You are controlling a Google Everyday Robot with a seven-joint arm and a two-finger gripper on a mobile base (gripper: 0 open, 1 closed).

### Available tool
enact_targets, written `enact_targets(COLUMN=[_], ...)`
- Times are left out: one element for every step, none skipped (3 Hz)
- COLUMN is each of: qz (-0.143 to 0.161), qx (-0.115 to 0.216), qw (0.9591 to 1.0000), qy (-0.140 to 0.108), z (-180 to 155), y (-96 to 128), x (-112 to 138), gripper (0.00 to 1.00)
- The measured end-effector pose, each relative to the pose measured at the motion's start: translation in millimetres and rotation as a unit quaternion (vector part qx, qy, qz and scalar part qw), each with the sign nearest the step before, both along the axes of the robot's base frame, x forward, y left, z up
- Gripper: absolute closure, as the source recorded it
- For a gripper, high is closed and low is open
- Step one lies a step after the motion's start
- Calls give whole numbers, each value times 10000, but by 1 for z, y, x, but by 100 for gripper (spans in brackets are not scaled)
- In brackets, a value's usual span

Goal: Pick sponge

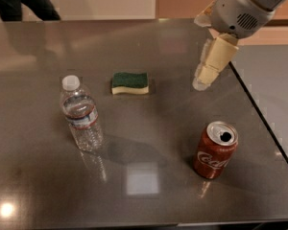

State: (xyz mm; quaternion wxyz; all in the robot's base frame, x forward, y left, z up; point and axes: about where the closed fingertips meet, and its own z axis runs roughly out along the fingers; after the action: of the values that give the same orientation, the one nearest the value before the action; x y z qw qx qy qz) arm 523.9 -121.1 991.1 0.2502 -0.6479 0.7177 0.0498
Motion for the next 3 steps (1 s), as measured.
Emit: enact_targets(qz=[255, 365, 440], qx=[158, 155, 25], qw=[9995, 9991, 9985], qy=[54, 168, 315], z=[-16, -42, -69], y=[43, 78, 108], x=[19, 40, 62], gripper=[0, 0, 0])
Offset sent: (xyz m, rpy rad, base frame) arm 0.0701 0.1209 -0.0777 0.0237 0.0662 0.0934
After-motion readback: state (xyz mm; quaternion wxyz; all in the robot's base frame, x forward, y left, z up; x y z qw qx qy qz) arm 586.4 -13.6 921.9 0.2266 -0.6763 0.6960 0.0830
